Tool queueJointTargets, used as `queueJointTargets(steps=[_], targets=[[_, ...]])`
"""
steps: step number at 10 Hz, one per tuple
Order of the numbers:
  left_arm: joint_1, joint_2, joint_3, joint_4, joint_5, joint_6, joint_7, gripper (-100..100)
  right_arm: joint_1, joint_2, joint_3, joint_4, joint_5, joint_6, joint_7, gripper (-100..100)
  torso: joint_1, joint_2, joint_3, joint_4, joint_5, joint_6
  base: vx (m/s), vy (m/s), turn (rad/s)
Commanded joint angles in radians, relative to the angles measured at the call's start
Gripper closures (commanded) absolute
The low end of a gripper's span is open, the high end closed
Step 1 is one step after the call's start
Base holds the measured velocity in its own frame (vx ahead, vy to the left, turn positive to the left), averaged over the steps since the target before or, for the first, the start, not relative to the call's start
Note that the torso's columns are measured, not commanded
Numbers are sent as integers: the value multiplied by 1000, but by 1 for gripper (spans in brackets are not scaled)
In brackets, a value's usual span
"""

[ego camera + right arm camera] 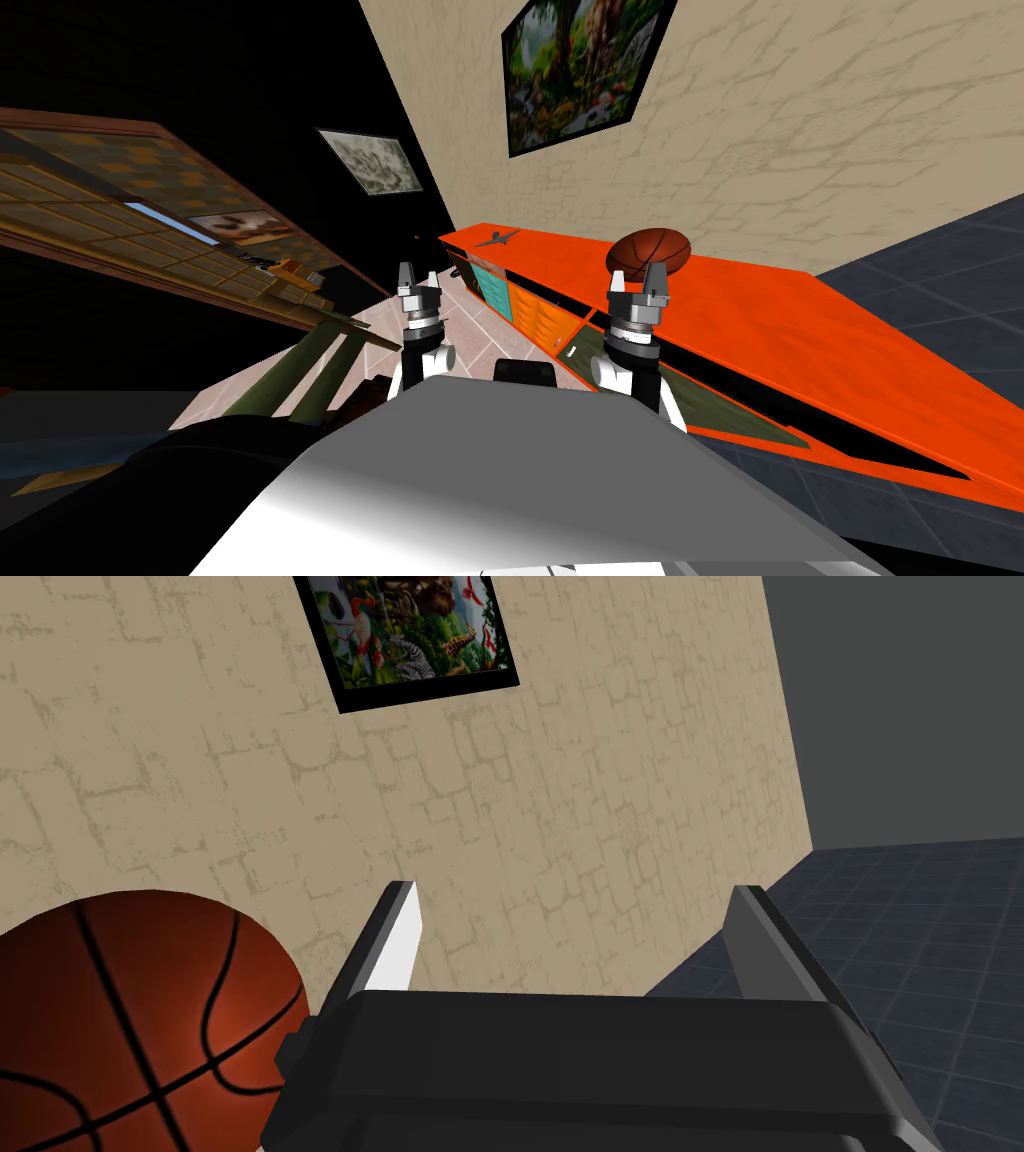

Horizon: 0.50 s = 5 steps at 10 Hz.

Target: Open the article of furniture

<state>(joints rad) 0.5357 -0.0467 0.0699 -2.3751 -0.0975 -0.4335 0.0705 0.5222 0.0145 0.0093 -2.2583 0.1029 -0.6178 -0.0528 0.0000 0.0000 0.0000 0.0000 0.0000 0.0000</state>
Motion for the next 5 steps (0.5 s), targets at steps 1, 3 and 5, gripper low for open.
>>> queueJointTargets(steps=[1,3,5], targets=[[0,0,0,0,0,0,0,0,0,0,0,0,0,0,0,0,0,40,-82,41,0,0,0,0,0],[0,0,0,0,0,0,0,0,0,0,0,0,0,0,0,0,0,175,-351,176,0,0,0,0,0],[0,0,0,0,0,0,0,0,0,0,0,0,0,0,0,0,0,322,-644,322,0,0,0,0,0]])
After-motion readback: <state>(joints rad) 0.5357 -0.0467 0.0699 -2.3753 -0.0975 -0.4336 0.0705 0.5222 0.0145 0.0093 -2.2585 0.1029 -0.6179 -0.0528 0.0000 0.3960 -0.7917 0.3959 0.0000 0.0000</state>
